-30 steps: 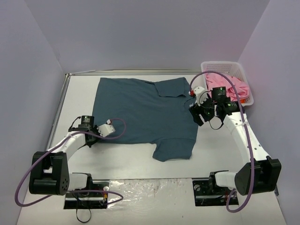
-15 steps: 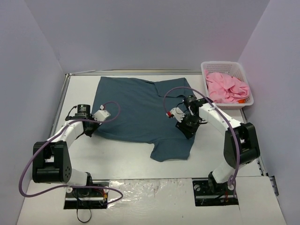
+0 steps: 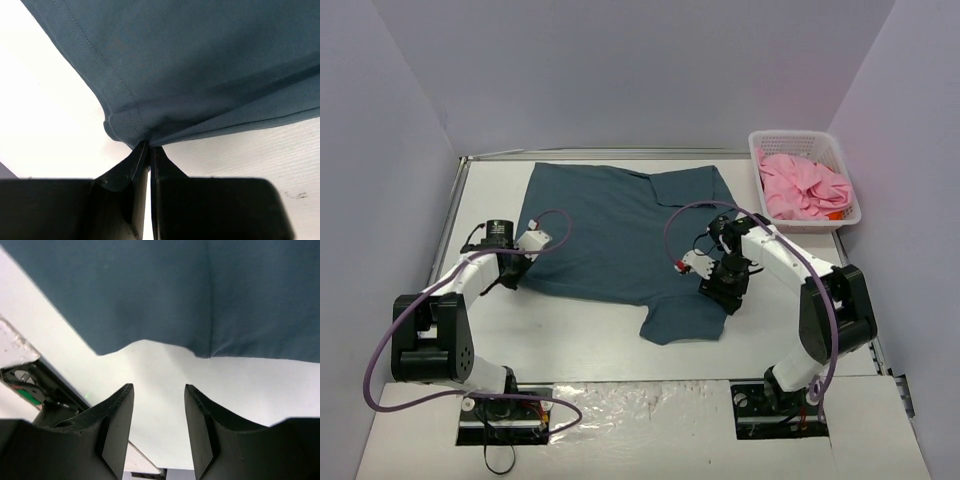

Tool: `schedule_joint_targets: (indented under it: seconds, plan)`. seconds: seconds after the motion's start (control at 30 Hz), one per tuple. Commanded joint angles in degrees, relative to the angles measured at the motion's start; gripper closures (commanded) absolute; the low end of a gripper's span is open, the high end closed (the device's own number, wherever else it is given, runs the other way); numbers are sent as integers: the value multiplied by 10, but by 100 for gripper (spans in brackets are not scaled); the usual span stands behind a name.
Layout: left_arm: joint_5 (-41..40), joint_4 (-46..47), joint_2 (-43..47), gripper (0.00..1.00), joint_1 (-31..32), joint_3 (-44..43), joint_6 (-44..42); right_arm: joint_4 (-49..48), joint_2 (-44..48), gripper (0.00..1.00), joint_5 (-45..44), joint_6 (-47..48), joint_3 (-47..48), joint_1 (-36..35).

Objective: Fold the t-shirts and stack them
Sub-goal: Flatten out the tshirt

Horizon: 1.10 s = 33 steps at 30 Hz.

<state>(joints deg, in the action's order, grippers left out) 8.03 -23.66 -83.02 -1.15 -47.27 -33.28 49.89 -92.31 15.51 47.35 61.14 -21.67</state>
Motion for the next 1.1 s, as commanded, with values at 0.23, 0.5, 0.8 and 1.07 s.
schedule_joint_targets:
  seconds: [0.23,0.5,0.8,1.07]
  plan:
    - [5,-3,-3,98,-3,-29,46,104,56,55,15,39,-23,-58]
    - [-1,-2,1,98,-3,-27,49,99,43,54,18,16,-37,-130]
    - [1,0,8,98,-3,-25,49,38,-1,48,-13,-38,-42,-179]
    - [1,3,16,98,-3,-20,47,-19,-50,49,-55,-73,-39,-191]
